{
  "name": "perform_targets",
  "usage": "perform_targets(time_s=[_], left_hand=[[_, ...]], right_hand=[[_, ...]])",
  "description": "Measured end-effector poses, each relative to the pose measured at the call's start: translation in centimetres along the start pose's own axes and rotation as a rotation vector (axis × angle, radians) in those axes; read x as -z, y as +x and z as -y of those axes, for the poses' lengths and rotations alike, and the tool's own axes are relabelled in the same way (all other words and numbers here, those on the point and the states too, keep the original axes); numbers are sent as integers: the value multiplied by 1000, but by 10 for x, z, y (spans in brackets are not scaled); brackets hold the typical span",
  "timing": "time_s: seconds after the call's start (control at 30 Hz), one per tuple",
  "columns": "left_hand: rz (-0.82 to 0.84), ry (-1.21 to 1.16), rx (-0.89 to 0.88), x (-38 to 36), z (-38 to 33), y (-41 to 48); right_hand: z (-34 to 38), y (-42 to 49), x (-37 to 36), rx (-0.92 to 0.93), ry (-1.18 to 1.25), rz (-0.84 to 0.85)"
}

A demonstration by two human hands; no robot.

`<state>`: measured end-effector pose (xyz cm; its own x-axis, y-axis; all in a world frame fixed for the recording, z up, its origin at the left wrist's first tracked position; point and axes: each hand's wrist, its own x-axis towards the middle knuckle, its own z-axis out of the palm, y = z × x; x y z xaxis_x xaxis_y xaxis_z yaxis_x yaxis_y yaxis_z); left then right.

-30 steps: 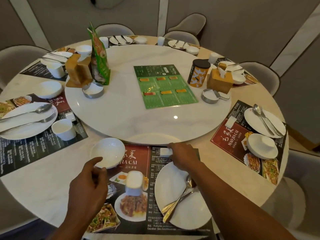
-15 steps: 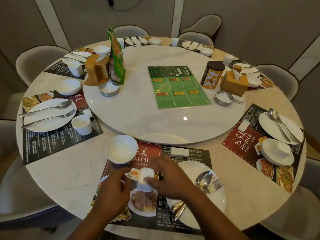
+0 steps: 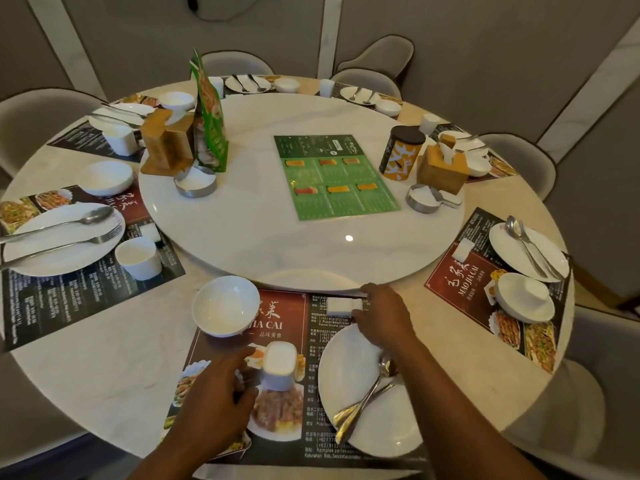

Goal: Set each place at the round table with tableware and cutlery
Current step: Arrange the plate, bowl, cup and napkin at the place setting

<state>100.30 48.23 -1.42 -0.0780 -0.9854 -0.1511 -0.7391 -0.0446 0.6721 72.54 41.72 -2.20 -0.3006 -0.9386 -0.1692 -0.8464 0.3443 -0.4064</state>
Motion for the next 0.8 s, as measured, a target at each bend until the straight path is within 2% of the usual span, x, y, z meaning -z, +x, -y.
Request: perform_targets(time_s=[0.13, 0.57, 0.8], left_hand=[[40, -15, -46, 1, 0, 4], [56, 35, 0, -6, 5, 15], [93, 27, -32, -3, 8, 15]], right_hand=[[-12, 18, -7, 62, -58, 95], [-8, 28, -13, 40, -100, 129], [-7, 27, -11, 29, -82, 127]])
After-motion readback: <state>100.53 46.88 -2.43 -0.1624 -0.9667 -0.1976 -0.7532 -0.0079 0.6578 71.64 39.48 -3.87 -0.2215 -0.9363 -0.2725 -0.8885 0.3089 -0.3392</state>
